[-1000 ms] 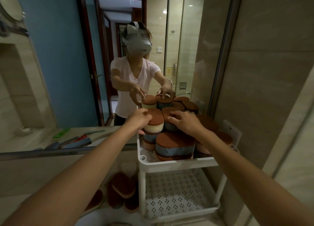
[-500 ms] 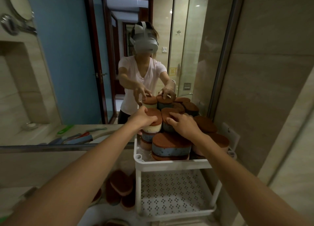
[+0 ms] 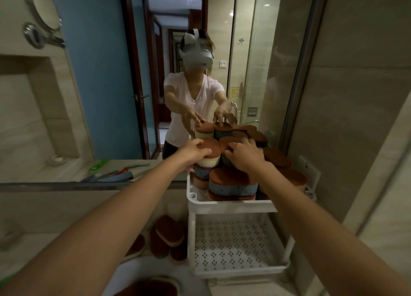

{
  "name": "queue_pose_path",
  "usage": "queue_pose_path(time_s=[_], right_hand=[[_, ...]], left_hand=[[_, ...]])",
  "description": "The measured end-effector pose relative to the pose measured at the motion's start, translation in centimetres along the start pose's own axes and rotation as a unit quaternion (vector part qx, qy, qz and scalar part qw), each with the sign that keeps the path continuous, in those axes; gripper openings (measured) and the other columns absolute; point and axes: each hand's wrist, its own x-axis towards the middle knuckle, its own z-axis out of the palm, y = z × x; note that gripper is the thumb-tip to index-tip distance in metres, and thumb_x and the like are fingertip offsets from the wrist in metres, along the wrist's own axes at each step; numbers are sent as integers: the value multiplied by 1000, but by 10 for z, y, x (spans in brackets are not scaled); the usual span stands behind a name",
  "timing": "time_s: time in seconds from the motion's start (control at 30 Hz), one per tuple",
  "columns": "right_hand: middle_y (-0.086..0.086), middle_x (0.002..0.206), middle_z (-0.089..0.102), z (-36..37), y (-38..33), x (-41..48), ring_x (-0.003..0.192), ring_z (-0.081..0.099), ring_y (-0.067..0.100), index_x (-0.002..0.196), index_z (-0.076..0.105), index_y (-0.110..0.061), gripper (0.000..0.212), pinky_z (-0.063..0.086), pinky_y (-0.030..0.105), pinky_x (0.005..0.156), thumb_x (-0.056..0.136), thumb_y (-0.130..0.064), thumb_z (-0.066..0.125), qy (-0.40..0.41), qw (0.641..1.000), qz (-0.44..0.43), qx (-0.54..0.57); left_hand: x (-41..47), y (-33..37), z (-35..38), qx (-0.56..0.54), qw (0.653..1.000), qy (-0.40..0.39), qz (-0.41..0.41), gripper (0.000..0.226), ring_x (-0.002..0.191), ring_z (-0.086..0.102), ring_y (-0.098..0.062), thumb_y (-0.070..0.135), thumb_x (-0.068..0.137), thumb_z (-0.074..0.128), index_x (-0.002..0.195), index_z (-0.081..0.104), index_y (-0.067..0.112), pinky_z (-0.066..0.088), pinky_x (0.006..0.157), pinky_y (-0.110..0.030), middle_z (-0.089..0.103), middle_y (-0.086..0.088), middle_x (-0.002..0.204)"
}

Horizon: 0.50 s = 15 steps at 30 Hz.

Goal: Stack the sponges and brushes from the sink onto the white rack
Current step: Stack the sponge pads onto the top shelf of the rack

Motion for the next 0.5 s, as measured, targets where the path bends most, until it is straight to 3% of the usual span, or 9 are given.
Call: queue_pose_path(time_s=[0.07,0.17,0.23,0.3,0.4,0.5], right_hand=[[16,145,34,-1,-3,-3,135,26,36,130,51,-16,39,28,51,108,97,-31,36,26,999,-1,19],[17,131,49,5,-10,-11,126,38,36,117,60,-10,31,33,46,107,95,-20,40,135,989,-31,55],[16,118,57,11,-24,-20,117,46,35,110,63,-7,28,37,41,101,93,-15,43,212,972,-73,66],[16,109,58,17,-49,-33,108,50,33,106,63,-4,24,41,38,94,90,-10,47,259,952,-125,109],[17,106,58,38,-94,-54,95,55,31,105,62,-1,23,42,29,77,87,-4,49,282,923,-167,203],[17,112,59,89,-133,-73,96,59,28,116,58,-2,33,43,28,73,84,-1,49,246,910,-184,279]], left_hand=[[-2,-2,-2,4,1000,-8,22,59,128,44,-29,40,92,51,145,28,26,47,93,-39,35,-6,149],[-6,-2,-12,29,996,12,80,58,131,43,-24,40,94,47,145,30,20,42,101,-34,38,-5,148],[-11,-4,-23,35,993,36,110,47,109,54,-16,32,94,46,139,40,17,43,83,-26,54,1,125],[-20,-11,-35,27,990,64,121,32,83,51,-10,24,94,46,124,55,15,40,70,-24,53,4,96],[-34,-42,-53,-8,990,103,100,18,88,58,-20,21,93,45,91,63,19,47,81,-32,60,-1,89],[-44,-106,-64,-18,988,146,46,21,85,60,-26,20,93,44,80,61,15,48,78,-35,64,-12,87]])
